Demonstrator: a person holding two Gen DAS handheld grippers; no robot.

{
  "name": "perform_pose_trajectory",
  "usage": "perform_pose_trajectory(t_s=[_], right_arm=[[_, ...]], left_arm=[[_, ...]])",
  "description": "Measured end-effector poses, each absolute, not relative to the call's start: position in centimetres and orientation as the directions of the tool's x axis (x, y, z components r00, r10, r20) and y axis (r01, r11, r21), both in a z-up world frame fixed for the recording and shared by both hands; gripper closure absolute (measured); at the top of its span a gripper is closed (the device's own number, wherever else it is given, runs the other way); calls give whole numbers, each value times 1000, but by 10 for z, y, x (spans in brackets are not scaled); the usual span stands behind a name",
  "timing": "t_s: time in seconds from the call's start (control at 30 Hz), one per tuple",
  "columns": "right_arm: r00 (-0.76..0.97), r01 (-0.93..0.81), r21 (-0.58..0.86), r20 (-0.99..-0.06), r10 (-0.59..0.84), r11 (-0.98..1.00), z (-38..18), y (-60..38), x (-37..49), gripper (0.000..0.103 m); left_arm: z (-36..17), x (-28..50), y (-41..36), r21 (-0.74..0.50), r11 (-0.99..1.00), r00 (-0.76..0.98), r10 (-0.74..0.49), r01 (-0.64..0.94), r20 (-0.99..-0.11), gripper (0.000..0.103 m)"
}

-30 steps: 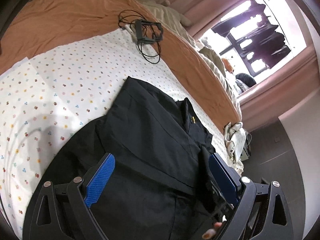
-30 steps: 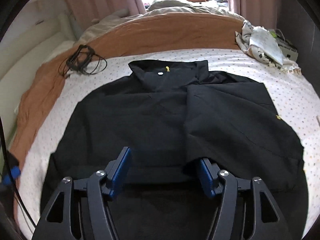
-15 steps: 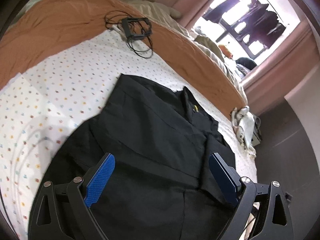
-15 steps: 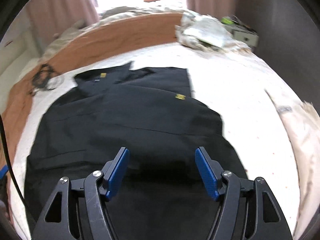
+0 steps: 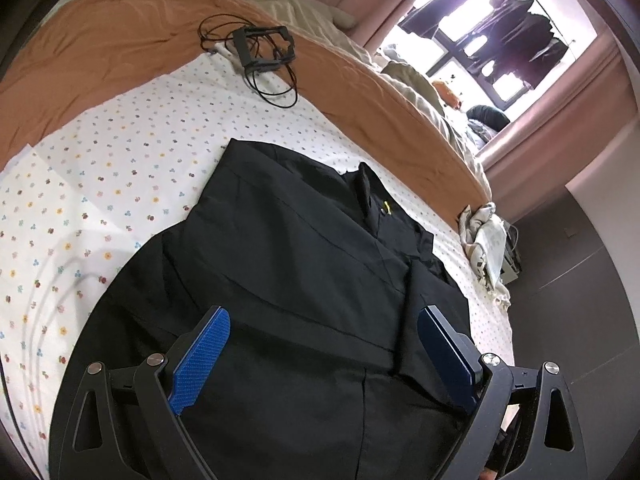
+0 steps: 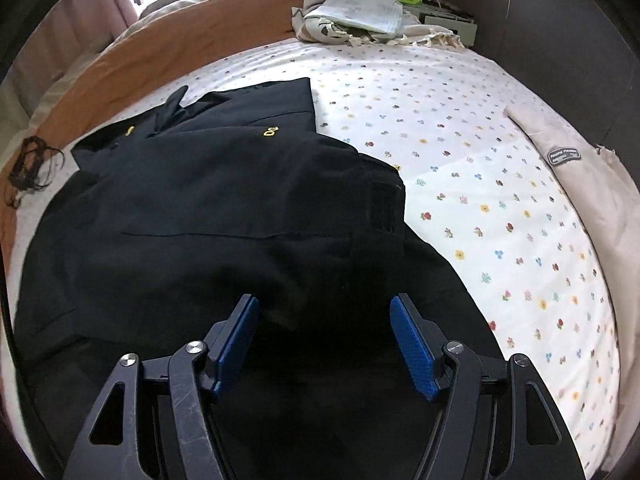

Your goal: Fold large clothes

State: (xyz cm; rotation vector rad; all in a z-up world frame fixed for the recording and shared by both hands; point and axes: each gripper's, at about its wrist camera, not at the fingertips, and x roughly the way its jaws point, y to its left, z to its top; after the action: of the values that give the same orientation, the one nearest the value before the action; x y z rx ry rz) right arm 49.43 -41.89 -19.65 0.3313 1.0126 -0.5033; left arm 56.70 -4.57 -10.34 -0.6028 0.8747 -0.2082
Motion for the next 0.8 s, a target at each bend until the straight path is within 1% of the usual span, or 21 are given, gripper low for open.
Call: perform_pose_trajectory(t_s=[0.03, 0.07, 0.1, 0.2, 0.53, 0.6, 0.67, 0.7, 0.73, 0.77, 0.8], right_arm=[[435, 544, 21, -862, -261, 839, -196, -417, 495, 57], [437, 536, 12, -860, -265, 844, -196, -415, 497, 86], [442, 518, 24, -863, -244, 855, -195, -414, 500, 98], [476, 501, 35, -846, -241, 865, -185, -407, 496, 101], [612, 388, 0, -748, -257, 922, -112, -371, 506, 101], [604, 398, -23, -746, -281, 917, -105, -368, 508, 101], [575, 417, -2, -774, -266, 909, -108, -375, 510, 101], [555, 432, 11, -791, -257, 902, -114, -382, 510, 97], [536, 450, 18, -805, -254, 893, -119, -388, 507, 86], [524, 466, 22, -812, -256, 885, -123, -393, 504, 53], [519, 486, 27, -813, -264, 874, -127, -398, 499, 31]], left_arm=[[-104, 567, -45, -575, 815, 635, -407, -72, -657, 8], [-104, 567, -44, -576, 814, 635, -407, -74, -657, 8], [-104, 567, -42, -579, 811, 636, -408, -76, -655, 8], [-103, 566, -40, -584, 808, 639, -410, -77, -651, 8], [-104, 565, -28, -611, 787, 643, -422, -90, -639, 8], [-104, 565, -26, -616, 782, 642, -426, -93, -638, 8], [-105, 565, -23, -623, 776, 642, -430, -97, -635, 8], [-105, 565, -22, -626, 774, 643, -431, -99, -633, 8], [-104, 565, -22, -627, 773, 644, -431, -99, -632, 8], [-104, 564, -21, -627, 773, 646, -430, -99, -631, 8], [-103, 564, -22, -626, 773, 645, -430, -98, -631, 8]])
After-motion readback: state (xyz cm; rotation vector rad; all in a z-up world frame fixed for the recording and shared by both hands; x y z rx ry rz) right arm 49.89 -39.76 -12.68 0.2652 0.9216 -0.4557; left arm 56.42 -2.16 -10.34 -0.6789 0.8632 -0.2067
